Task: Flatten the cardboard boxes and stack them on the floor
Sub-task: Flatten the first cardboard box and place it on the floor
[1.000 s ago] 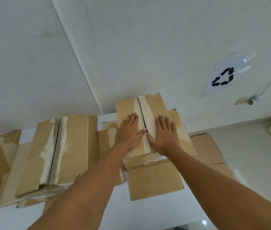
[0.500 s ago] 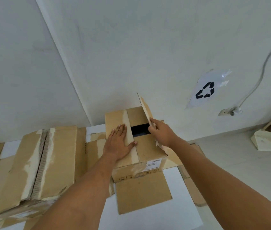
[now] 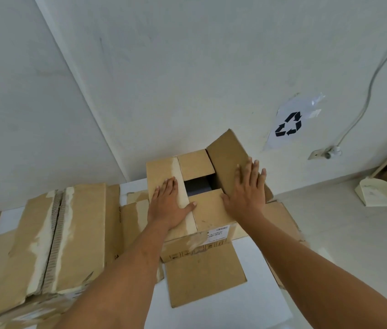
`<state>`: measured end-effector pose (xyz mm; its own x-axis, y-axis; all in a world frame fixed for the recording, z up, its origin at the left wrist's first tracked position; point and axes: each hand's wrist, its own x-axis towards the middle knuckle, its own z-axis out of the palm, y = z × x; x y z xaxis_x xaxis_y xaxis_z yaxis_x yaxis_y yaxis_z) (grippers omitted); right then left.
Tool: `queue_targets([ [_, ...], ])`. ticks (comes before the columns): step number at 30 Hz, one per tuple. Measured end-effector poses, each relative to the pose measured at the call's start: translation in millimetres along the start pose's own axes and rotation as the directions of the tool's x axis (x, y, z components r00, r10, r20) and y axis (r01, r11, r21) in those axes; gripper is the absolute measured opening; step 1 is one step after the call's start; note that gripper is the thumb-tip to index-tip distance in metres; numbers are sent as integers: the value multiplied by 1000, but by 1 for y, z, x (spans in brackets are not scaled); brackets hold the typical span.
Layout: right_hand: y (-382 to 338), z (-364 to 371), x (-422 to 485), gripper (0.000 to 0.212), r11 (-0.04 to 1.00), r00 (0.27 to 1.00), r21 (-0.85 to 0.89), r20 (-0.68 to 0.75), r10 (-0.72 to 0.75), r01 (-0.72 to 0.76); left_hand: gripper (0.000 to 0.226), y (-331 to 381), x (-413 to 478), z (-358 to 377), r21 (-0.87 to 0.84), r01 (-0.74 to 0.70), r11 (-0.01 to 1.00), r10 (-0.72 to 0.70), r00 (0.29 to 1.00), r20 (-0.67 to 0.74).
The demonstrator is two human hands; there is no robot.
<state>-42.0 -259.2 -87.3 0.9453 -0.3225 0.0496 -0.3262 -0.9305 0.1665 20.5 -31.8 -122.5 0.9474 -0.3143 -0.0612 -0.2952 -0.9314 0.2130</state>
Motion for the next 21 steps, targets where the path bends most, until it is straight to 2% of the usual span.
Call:
queue_targets([
  [3,-4,26,-3,86,962,986,268,143,-84,43,107,0,-1,3,4,4,1000,-4,1000,-12],
  [6,-13,41,-1,86,869,971,494,220,-94,-28,106,2,-1,2,-2,8,1000,-8,1000,-25],
  [9,-18,44,1,86,819,969,569,235,-72,-77,105,4,-3,0,-16,10,1000,-10,999,-36],
  [13,-17,50,3,67,772,973,631,215,-78,-78,104,4,-3,-7,-45,5,999,-5,1000,-3],
  [18,-17,52,2,63,765,973,640,213,-90,-69,98,12,-4,-40,-316,47,948,-14,994,107],
  [21,-17,52,0,64,775,978,628,197,-70,-71,85,19,-4,-76,-382,90,920,-28,986,166],
])
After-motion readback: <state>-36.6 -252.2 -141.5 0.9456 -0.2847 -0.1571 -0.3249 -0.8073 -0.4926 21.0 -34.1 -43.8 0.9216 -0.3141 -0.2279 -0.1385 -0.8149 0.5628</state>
